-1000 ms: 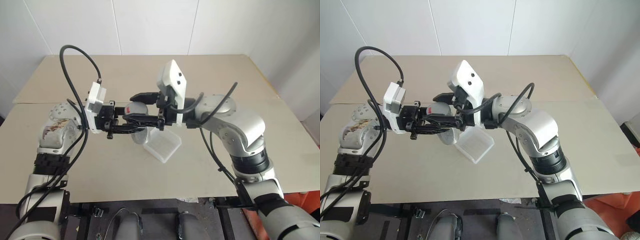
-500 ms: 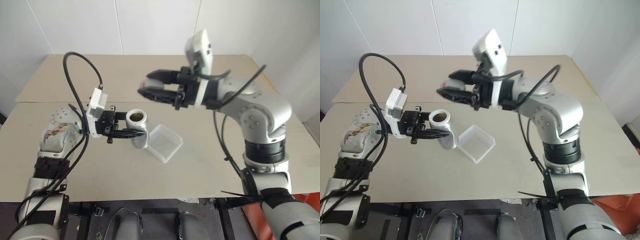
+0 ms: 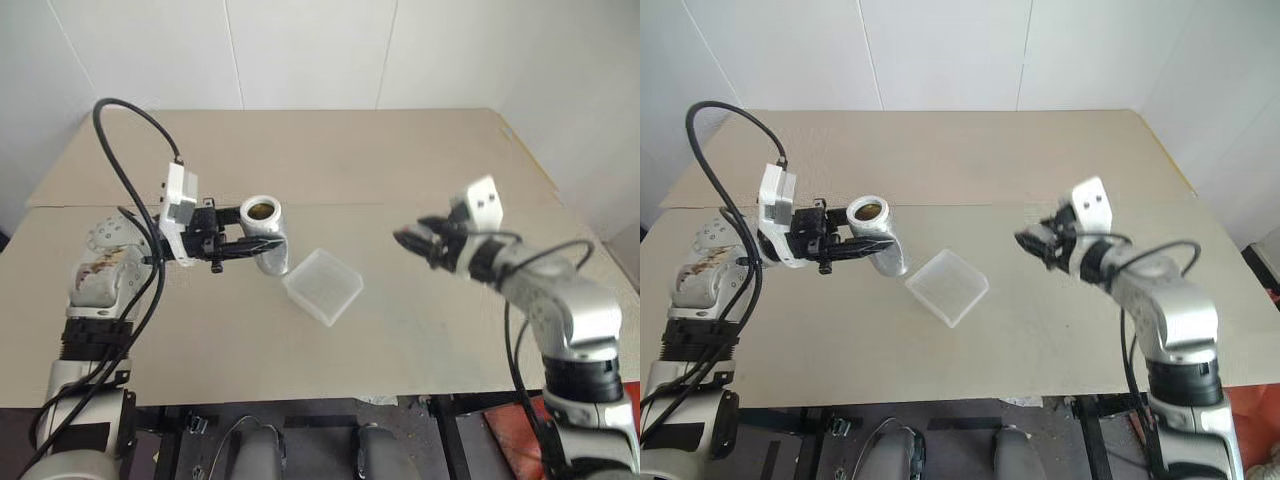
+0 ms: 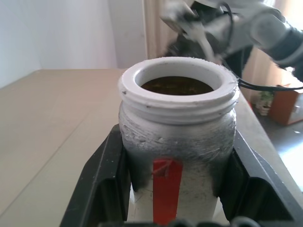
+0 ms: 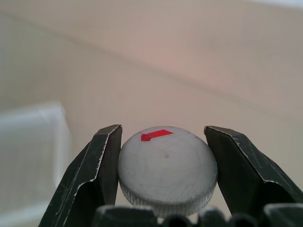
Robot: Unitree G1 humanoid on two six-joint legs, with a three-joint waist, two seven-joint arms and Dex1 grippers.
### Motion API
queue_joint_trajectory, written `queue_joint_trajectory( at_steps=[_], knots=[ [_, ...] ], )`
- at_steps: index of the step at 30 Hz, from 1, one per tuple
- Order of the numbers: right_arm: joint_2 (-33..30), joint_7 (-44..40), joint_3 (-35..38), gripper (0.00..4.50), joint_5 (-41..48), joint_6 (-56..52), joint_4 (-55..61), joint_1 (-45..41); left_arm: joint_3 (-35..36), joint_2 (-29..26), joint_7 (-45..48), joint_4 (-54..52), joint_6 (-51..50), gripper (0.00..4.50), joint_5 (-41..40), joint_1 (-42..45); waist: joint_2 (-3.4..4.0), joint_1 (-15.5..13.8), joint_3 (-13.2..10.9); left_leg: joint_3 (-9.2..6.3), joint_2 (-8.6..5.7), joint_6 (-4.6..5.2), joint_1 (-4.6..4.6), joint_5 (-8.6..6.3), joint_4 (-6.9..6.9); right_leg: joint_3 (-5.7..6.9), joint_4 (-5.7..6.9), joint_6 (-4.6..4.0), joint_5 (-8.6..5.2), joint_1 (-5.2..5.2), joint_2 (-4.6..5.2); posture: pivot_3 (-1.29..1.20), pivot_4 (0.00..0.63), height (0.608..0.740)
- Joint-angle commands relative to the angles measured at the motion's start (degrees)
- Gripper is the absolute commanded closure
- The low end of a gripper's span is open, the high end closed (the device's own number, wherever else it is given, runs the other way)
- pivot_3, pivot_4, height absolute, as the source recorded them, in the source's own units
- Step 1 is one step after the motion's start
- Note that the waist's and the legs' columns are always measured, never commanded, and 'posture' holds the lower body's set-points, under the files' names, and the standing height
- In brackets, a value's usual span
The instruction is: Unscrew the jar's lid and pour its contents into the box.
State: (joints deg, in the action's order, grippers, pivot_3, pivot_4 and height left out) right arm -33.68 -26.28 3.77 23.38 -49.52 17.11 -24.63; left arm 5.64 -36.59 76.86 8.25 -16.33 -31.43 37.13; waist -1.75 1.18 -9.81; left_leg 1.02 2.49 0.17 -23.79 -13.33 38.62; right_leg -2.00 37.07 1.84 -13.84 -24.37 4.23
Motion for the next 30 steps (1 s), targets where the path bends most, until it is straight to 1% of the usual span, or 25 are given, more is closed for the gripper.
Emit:
queue_joint_trajectory(
  at_steps=[1,3,4,6,7,12,15,16,18,19,21,22,23,24,26,28,30],
  knots=[
    [0.1,1.6,-2.3,1.77,-4.8,5.6,0.8,4.9,1.7,-0.4,-2.3,-2.2,2.1,2.47,0.5,-0.1,0.00,0.0,0.0,0.00,0.01,0.00,0.05,0.00,0.00,0.01,-0.01,0.01,-0.01,0.05,-0.02,0.00,0.150,0.740],
    [1.3,1.9,-2.2,1.05,-5.2,6.6,-0.7,6.2,1.6,-0.3,-3.2,-2.0,2.9,2.47,1.0,0.0,0.00,0.1,0.0,0.00,0.00,0.00,0.07,0.00,0.00,0.00,0.01,0.01,-0.01,0.06,-0.02,0.00,0.150,0.740],
    [1.2,1.4,-2.2,0.83,-5.3,6.6,-1.1,6.7,1.6,-0.2,-4.0,-2.1,3.1,2.47,1.3,0.0,0.00,0.1,0.0,0.00,0.00,0.00,0.07,0.00,0.01,-0.01,0.01,0.01,0.00,0.06,-0.02,0.00,0.150,0.740],
    [0.8,0.2,-2.2,0.14,-5.5,7.1,-1.2,7.3,1.4,-0.2,-4.9,-2.3,3.8,2.47,1.9,0.0,0.00,0.0,0.0,0.00,0.00,0.00,0.07,0.00,0.01,-0.01,0.01,0.01,0.00,0.06,-0.02,0.00,0.150,0.740],
    [0.3,-0.7,-1.8,0.06,-4.9,6.8,-0.6,7.3,1.2,-0.2,-5.6,-2.3,4.6,2.47,2.6,-0.1,0.00,-0.1,0.0,-0.01,0.01,0.00,0.06,0.00,0.01,0.00,0.00,0.01,0.00,0.06,-0.03,0.00,0.150,0.740],
    [-4.2,-6.6,0.5,0.06,-1.3,4.6,3.3,7.5,0.1,0.7,-10.7,-2.2,10.0,2.47,7.9,0.3,0.00,-0.4,0.0,-0.01,0.00,0.00,0.04,0.00,0.01,0.01,-0.05,0.02,0.00,0.08,-0.01,0.00,0.150,0.740],
    [-7.2,-10.7,3.7,0.06,5.0,-0.6,7.1,5.7,-2.6,1.6,-18.9,-0.3,17.8,2.47,18.3,2.2,-0.01,-0.6,0.0,-0.02,-0.01,0.00,0.05,0.00,0.02,0.02,-0.04,0.02,0.00,0.11,-0.01,0.00,0.150,0.740],
    [-7.7,-11.3,4.7,0.06,7.4,-2.9,8.1,4.3,-4.2,1.5,-21.9,1.5,21.7,2.47,23.0,3.2,-0.01,-0.6,0.0,-0.04,-0.01,0.00,0.06,0.00,0.03,0.03,-0.05,0.03,0.01,0.14,-0.01,0.00,0.150,0.740],
    [-9.0,-12.3,4.7,0.06,11.1,-7.7,9.1,0.6,-7.8,0.7,-29.1,6.8,33.6,2.47,34.0,5.4,-0.01,-0.6,0.0,-0.05,-0.02,0.00,0.10,0.00,0.06,0.04,-0.06,0.03,0.02,0.18,-0.01,0.00,0.150,0.740],
    [-9.7,-12.8,3.7,0.06,13.0,-11.2,9.2,-2.1,-10.3,-0.2,-35.8,10.6,44.0,2.47,42.4,7.5,-0.01,-0.5,0.0,-0.05,-0.03,0.00,0.10,0.00,0.05,0.04,-0.06,0.04,0.02,0.20,-0.01,0.00,0.150,0.740],
    [-10.9,-15.7,1.6,0.06,16.5,-15.7,7.7,-6.6,-17.4,-3.2,-52.3,15.4,57.7,2.47,62.2,12.5,-0.03,-0.5,0.0,-0.04,-0.03,0.00,0.12,0.00,0.05,0.03,-0.06,0.03,0.03,0.17,-0.01,0.00,0.150,0.740],
    [-11.6,-17.0,0.5,0.06,17.2,-16.7,7.1,-8.1,-21.6,-5.4,-60.7,16.6,62.8,2.47,72.4,15.6,-0.03,-0.7,0.0,-0.05,-0.03,0.00,0.12,0.00,0.00,0.03,-0.10,0.02,0.05,0.18,-0.02,0.00,0.150,0.740],
    [-12.6,-18.7,-0.9,0.06,17.2,-16.5,6.6,-9.3,-25.7,-6.9,-69.2,17.2,65.6,2.47,81.6,18.7,-0.03,-0.8,0.0,-0.05,-0.04,0.00,0.07,0.00,-0.02,0.04,-0.12,0.02,0.04,0.14,-0.01,0.00,0.150,0.740],
    [-13.3,-19.7,-2.0,0.06,17.1,-16.3,6.3,-10.1,-28.7,-7.8,-75.7,18.2,67.3,2.47,87.8,21.1,-0.03,-1.0,0.0,-0.06,-0.04,0.00,0.02,0.00,-0.05,0.06,-0.21,0.03,0.05,0.13,0.00,0.00,0.150,0.740],
    [-14.1,-21.3,-3.4,0.06,17.0,-15.3,6.0,-11.3,-36.1,-9.0,-90.5,17.7,66.0,2.47,101.7,25.7,-0.03,-1.5,0.0,-0.01,-0.13,0.03,-0.03,-0.02,-0.07,0.06,-0.28,0.08,0.05,0.11,0.12,0.00,0.150,0.740],
    [-14.3,-22.3,-4.1,0.06,16.7,-14.2,5.9,-12.5,-41.2,-8.9,-98.8,17.2,65.3,2.47,109.1,27.5,-0.02,-1.8,0.0,0.02,-0.26,0.04,-0.08,-0.03,-0.07,0.02,-0.30,0.19,0.06,0.08,0.23,0.00,0.150,0.740],
    [-14.3,-22.7,-4.1,0.06,16.5,-13.8,5.7,-13.3,-44.0,-8.5,-103.4,17.4,63.6,2.47,113.1,28.1,-0.02,-1.8,0.0,0.05,-0.28,0.04,-0.09,-0.03,-0.05,0.00,-0.28,0.24,0.07,0.07,0.26,0.00,0.150,0.740]
  ],
)
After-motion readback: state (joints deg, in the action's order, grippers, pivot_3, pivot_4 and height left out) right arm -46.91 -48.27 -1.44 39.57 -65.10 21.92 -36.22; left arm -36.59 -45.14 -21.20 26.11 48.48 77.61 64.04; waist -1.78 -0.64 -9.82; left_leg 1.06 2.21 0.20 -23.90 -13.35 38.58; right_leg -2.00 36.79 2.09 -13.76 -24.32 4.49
